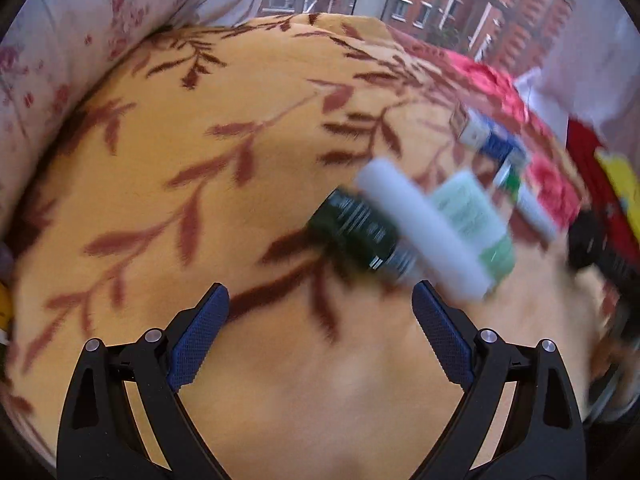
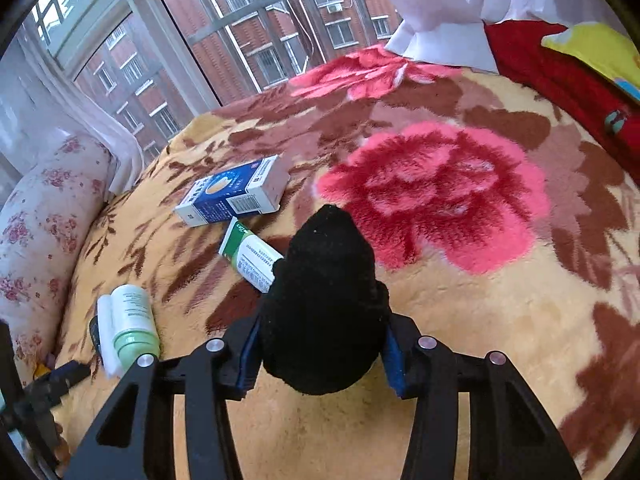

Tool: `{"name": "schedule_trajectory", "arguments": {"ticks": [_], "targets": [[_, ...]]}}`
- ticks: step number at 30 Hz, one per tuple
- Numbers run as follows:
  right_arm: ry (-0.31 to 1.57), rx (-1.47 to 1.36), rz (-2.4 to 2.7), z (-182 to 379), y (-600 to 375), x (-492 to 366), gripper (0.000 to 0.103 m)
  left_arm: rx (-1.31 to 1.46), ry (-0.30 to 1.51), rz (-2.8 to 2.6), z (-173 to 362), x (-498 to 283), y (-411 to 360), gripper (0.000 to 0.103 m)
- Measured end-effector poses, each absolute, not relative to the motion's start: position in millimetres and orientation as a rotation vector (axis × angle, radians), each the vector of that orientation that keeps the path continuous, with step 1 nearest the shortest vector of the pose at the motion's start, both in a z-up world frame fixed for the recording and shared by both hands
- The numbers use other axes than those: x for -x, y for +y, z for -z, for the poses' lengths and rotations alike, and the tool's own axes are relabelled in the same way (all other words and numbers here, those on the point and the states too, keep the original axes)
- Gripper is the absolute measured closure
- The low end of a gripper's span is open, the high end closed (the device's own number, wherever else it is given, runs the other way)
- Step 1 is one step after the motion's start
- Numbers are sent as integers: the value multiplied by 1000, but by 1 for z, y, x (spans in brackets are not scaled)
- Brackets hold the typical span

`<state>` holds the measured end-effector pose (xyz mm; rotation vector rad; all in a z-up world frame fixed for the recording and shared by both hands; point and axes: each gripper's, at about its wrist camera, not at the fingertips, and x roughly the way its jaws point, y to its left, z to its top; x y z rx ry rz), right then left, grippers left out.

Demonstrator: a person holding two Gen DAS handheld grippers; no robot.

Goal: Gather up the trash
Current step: 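Grasp the dark green glass bottle with the left gripper, then lower both tools over the orange bin and open both grippers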

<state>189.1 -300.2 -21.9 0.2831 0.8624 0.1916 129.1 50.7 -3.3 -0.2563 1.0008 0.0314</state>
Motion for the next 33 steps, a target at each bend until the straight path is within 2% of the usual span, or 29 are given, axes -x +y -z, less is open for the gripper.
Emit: {"name": "schedule_trajectory", "arguments": {"ticks": [5,9,16,19,20,21,22,33], "targets": [[902,-333,-203,34,-307,-195,54,249,1048,-199,12,-154,40,12],[902,-368,-219,38,-311,-196,53,366,1054,-249,27,-167,50,8],[913,-383,-240,42,-311,-198,53,230,1103,-390,38,-188,31,7],[912,-382,-247,42,-311,-196,53,203,1080,-362,36,-176,30,18],[910,-372,-248,41,-310,-195,54,195,1065,-352,34,-172,30,31],[905,-356,-251,40,-307,-194,54,187,1040,-327,30,-165,28,55],[901,-343,-255,39,-304,-194,54,178,1021,-311,26,-162,28,63],[802,-190,-290,2,-280,-162,54,23,761,-63,-21,-89,10,66]]}}
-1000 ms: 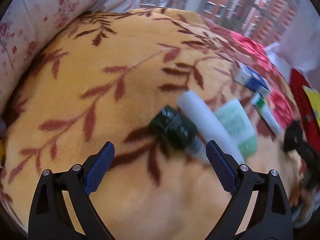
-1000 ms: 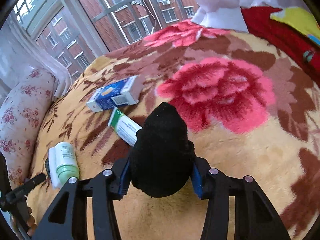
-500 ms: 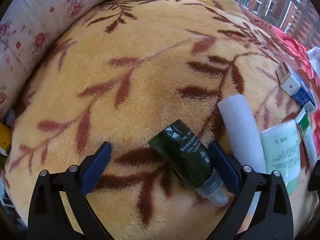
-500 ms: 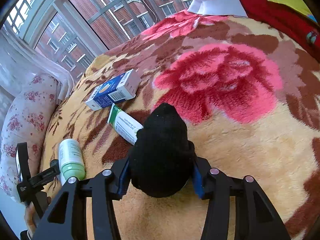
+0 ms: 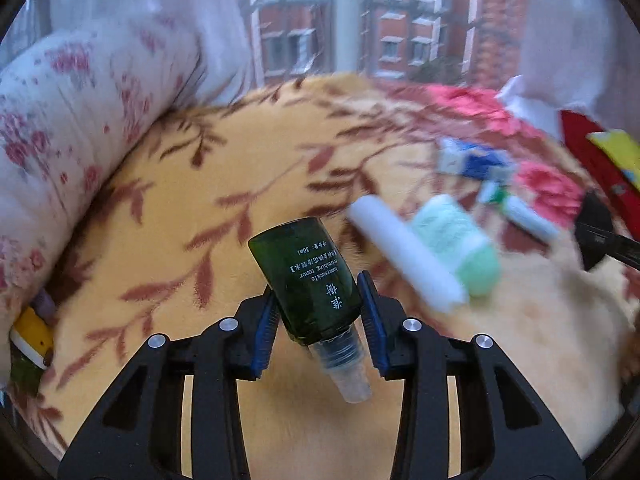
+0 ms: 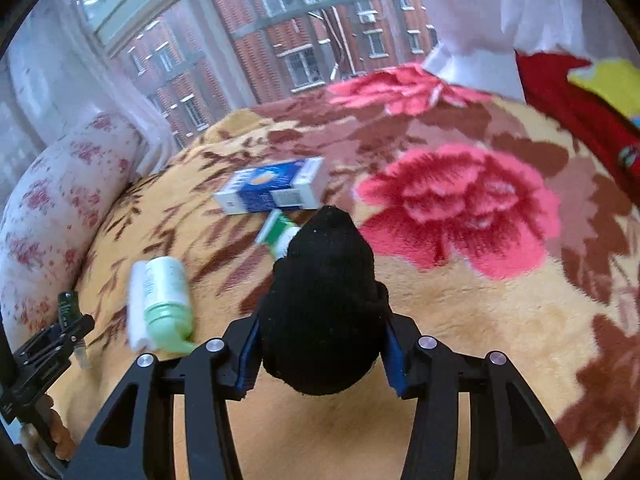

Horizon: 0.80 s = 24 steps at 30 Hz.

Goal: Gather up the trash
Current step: 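Lower both tools over the orange bin and open both grippers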

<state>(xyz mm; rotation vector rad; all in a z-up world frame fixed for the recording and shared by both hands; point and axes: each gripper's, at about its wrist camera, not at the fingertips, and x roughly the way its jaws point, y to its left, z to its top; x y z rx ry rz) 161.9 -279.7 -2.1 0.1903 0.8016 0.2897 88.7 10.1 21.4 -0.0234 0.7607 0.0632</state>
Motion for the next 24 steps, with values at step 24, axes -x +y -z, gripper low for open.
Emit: {"name": "schedule_trajectory", "arguments": {"ticks": [24], "targets": [[840,-22,-500,64,-207,146,53,-28,856,94,61,137,-38,66]]}}
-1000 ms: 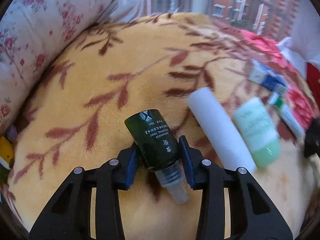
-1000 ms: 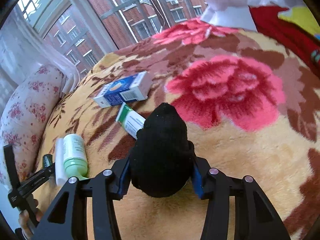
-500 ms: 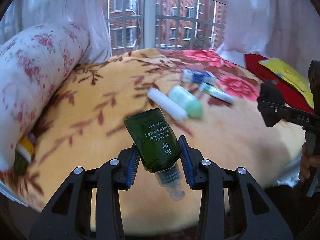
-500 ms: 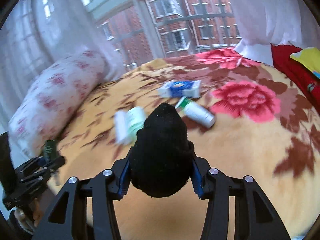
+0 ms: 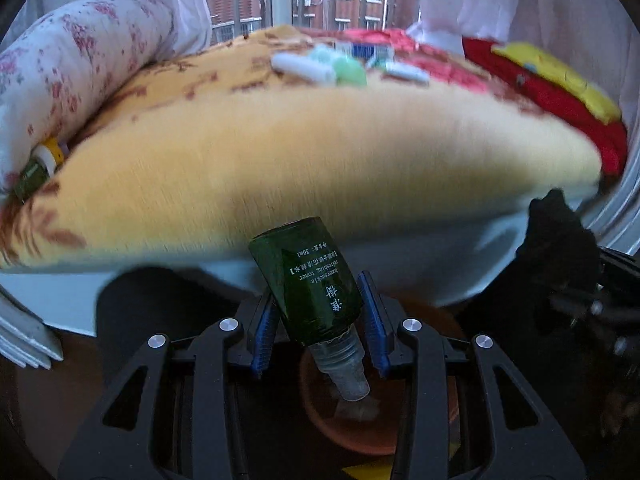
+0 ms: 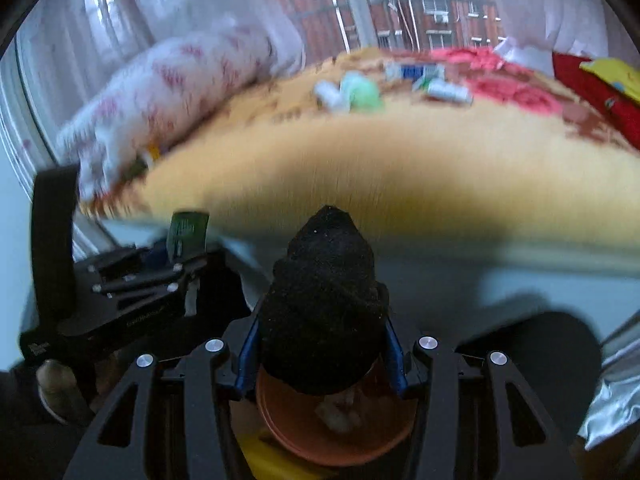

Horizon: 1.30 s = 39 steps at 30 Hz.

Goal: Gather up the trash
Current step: 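Lower both tools over the orange bin and open both grippers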

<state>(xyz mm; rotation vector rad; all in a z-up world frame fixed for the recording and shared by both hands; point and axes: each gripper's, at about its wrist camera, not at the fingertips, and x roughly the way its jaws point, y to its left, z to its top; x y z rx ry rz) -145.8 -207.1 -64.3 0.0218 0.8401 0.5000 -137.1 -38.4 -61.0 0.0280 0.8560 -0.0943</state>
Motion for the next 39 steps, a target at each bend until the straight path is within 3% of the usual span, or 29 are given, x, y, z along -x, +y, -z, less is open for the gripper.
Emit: {"name": "schedule_trajectory", "arguments": {"ticks": [6,39], "targets": [[934,6,-492,107,-189,145,53,5,977,116,101,130,-38,66],[1014,-3,-462,130,-189,134,51,23,1081,124,129,117,-38,65]]}}
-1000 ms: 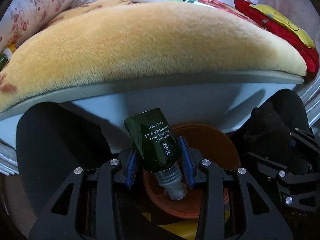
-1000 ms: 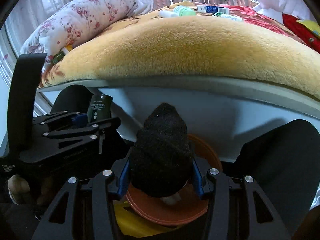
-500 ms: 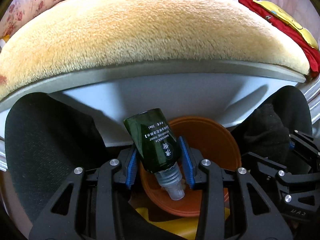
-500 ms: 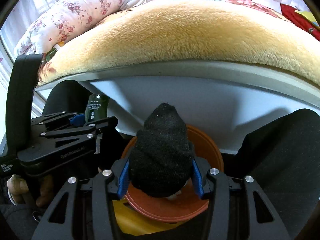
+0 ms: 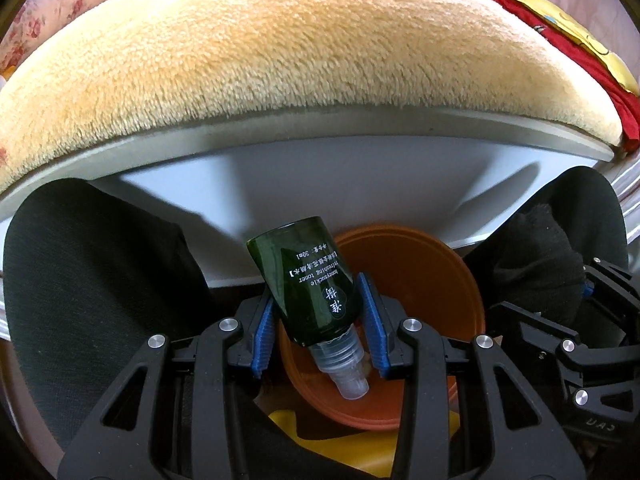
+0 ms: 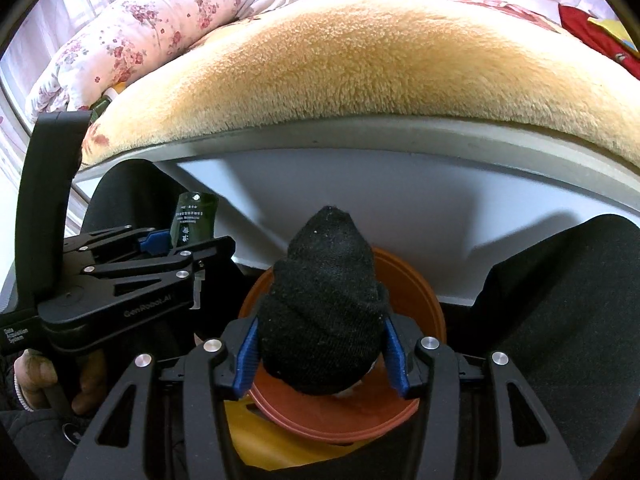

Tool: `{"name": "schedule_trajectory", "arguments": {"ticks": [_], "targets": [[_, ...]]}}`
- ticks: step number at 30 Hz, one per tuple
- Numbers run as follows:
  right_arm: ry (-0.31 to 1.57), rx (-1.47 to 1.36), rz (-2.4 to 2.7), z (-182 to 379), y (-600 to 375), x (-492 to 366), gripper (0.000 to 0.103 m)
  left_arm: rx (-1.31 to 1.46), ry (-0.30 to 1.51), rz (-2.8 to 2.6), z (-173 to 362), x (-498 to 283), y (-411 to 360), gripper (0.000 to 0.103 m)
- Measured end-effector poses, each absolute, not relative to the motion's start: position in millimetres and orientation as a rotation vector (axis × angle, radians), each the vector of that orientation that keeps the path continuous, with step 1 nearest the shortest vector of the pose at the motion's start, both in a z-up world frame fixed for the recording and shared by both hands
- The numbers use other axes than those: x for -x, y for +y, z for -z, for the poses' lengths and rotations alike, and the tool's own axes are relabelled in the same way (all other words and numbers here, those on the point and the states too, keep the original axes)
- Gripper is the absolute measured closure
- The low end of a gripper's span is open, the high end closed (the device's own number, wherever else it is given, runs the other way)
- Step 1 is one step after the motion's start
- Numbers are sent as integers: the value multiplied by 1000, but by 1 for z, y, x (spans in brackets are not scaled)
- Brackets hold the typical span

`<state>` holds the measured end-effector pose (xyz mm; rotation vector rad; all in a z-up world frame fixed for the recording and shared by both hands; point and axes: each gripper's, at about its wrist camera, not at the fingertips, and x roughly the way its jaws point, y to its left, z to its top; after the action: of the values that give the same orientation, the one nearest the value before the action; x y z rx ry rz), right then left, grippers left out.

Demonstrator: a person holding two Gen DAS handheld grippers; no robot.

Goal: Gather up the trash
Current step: 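Lower both tools over the orange bin and open both grippers, then grasp the white foam roll with the left gripper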

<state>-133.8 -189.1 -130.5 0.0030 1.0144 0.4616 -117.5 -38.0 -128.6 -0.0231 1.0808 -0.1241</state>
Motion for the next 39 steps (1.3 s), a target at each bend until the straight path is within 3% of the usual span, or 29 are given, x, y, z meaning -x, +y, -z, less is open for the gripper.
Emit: {"name": "schedule_trajectory", "arguments": {"ticks": [1,2,4,5,6,33,39], "targets": [[1017,-3,-459,131,-189,133,50,23,1084,125,130,117,-39,65],[1019,-3,-452,132,-189,133,41,22,1091,127,131,116,-39,65],[1022,-9,-434,133,-191,131,17,10,1126,119,138,112,-41,43],[1015,-14,-414,132,-194,131,16,1,1141,97,141,111,-41,14],[1014,-27,-408,132,-196,131,17,4,1149,90,143,110,-40,12],[984,-99,-341,129,-217,135,16,26,1134,103,139,114,-37,12],[944,-122,-365,100,-228,138,15,0,1057,108,106,120,-37,12]]}}
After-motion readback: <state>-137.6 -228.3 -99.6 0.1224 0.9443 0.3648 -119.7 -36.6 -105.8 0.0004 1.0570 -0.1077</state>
